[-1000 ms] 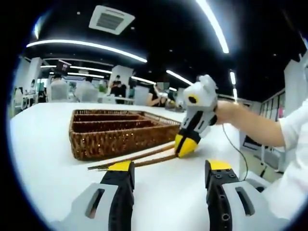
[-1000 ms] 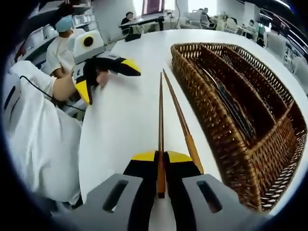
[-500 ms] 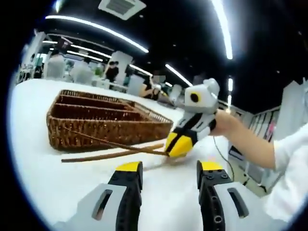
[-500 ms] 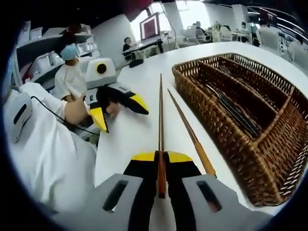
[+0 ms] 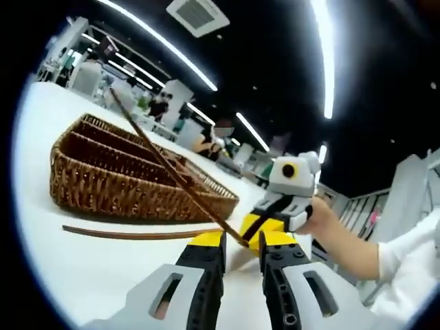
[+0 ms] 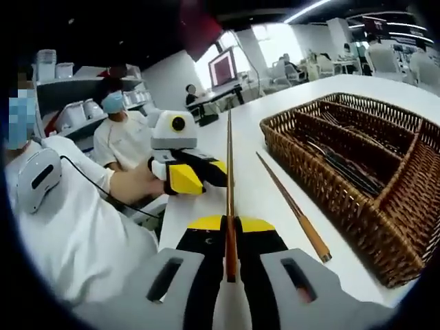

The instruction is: Arrange the knives, forks, and spoons in their matching storage slots by inserting each utensil handle-first until every utensil is classified and aligned in the correct compartment

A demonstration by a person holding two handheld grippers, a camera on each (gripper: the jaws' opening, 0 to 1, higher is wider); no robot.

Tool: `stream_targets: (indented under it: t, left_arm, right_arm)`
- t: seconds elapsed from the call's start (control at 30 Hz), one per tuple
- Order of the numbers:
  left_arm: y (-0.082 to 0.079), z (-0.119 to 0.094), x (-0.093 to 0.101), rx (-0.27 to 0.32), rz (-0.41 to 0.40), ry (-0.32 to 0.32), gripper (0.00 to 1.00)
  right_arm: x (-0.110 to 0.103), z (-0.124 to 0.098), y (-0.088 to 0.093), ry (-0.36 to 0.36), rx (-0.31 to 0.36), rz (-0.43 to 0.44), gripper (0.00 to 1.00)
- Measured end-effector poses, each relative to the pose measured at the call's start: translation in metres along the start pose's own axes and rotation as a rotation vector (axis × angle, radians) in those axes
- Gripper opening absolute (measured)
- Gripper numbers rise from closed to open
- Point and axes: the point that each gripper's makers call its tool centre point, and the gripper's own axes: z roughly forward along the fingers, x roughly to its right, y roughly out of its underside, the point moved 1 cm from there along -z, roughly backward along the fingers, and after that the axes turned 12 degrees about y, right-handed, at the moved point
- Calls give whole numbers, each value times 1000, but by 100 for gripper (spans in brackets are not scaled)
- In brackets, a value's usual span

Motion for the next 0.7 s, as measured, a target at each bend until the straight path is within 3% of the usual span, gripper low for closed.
stream_targets:
  t: [0.13,0.33,0.47,0.7]
  left_arm:
    - [0,1,3,11,-22,18,13]
    - [-3,2,0,44,-43,12,15]
    - [-3,4,-2,47,-23,5,7]
    - [-4,6,0,59,-66,28,5]
  right_arm:
    - [-1,0,-2,-12,24,20,5]
    - [-5,2,-1,-28,36,34,5]
    - [-10,3,-3,-47,56,53,5]
    - [-13,4,-2,-55,69,57,6]
